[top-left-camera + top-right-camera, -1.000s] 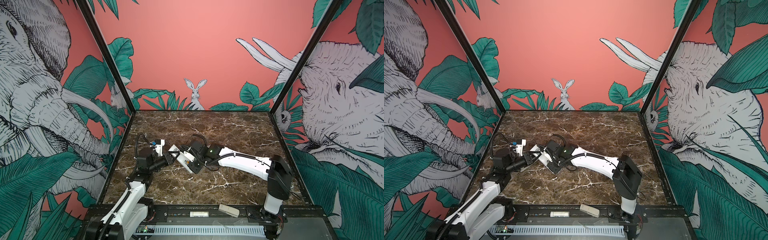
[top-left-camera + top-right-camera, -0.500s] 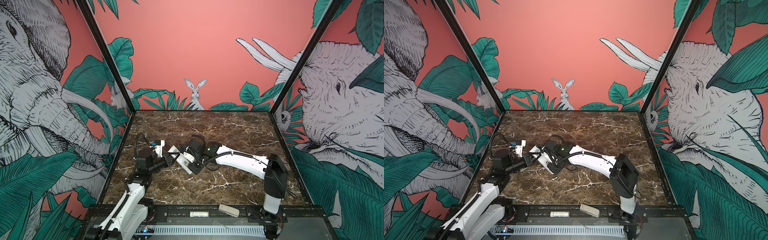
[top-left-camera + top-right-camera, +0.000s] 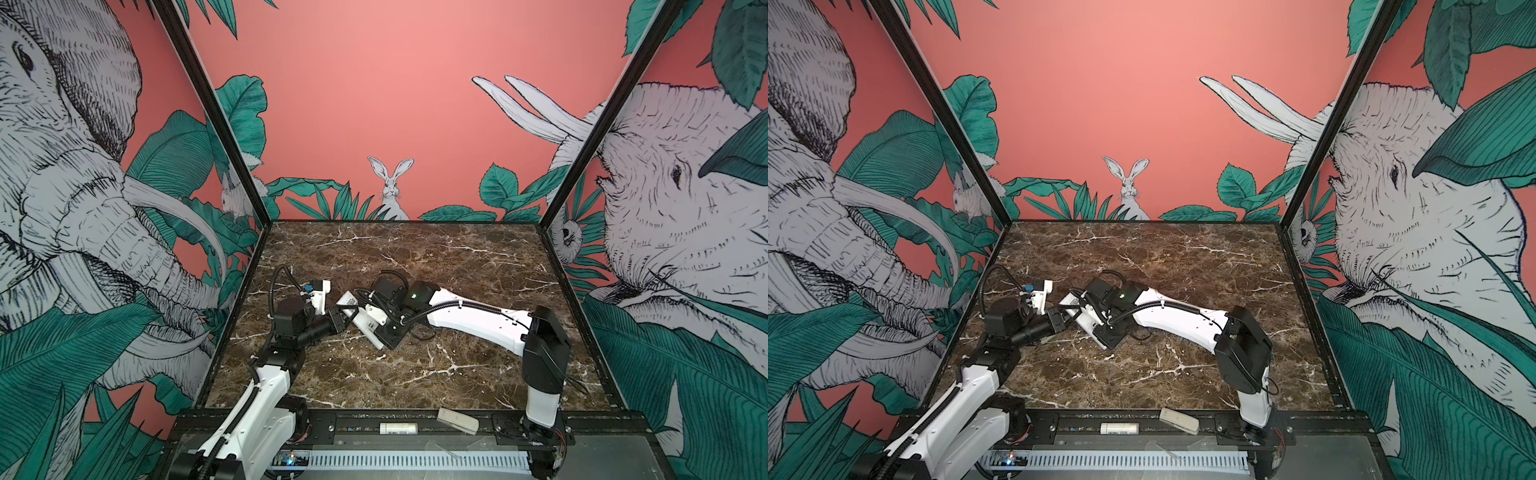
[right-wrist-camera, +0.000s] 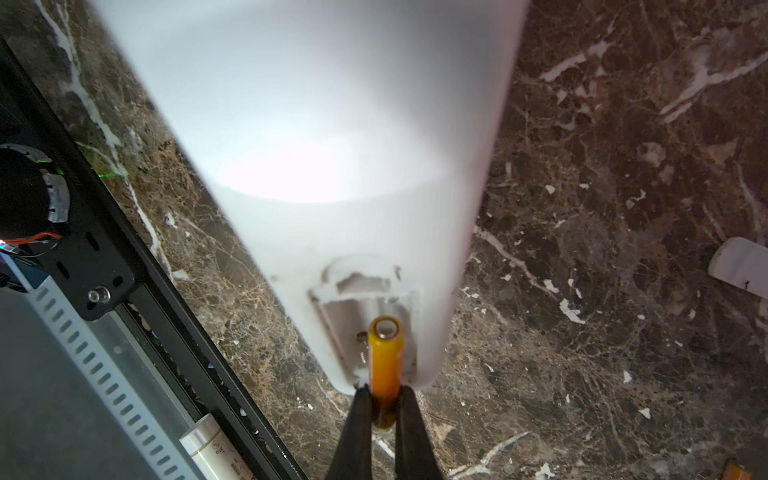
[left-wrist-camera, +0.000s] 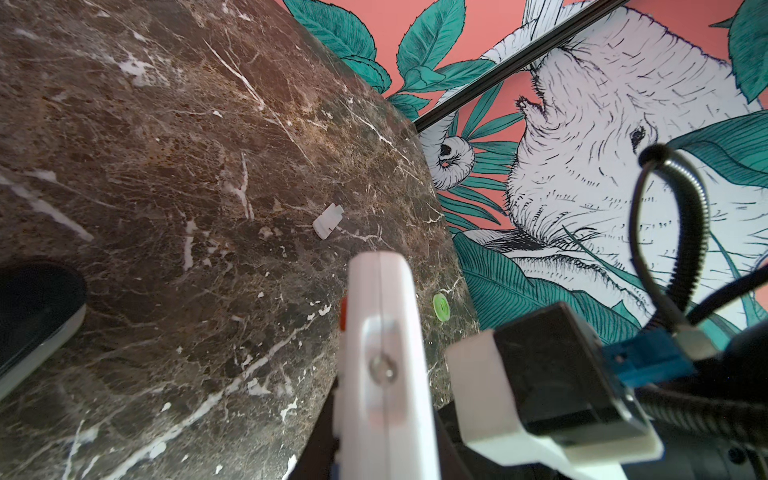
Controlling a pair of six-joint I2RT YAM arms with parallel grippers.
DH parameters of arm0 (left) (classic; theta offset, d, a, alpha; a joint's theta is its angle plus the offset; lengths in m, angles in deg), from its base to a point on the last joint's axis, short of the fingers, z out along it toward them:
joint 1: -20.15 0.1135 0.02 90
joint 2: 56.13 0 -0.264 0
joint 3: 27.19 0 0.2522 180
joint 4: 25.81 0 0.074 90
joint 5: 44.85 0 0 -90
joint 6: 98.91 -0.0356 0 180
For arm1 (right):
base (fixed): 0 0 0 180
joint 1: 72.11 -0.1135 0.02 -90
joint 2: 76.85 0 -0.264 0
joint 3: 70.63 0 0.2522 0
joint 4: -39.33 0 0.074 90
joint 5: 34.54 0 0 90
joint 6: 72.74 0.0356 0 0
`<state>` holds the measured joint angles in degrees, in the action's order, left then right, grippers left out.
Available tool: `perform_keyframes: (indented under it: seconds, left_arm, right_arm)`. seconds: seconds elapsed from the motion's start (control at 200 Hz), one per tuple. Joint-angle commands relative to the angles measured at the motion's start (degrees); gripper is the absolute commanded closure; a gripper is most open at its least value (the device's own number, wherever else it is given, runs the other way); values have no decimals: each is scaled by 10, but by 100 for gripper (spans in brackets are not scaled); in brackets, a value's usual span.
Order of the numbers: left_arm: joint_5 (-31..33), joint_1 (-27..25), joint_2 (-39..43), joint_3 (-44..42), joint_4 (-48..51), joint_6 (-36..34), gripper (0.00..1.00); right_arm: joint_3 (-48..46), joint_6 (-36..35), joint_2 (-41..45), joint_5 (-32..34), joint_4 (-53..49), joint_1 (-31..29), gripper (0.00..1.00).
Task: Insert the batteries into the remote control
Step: 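Lower the orange battery into the compartment slot with the right gripper, then press the battery into the compartment with the right gripper while the left holds the remote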
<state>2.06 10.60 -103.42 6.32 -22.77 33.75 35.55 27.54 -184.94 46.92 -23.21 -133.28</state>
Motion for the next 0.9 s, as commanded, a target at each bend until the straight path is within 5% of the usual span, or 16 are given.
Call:
perform_keyframes:
  seconds: [0.0, 0.89]
  left_arm:
    - [-23, 1, -5, 4, -57, 28, 100]
    - [-45, 3, -38, 6, -82, 73, 100]
  right_arm:
    - [19, -4, -11, 0, -17, 2, 92]
    - [14, -8, 10, 47, -3, 3, 84]
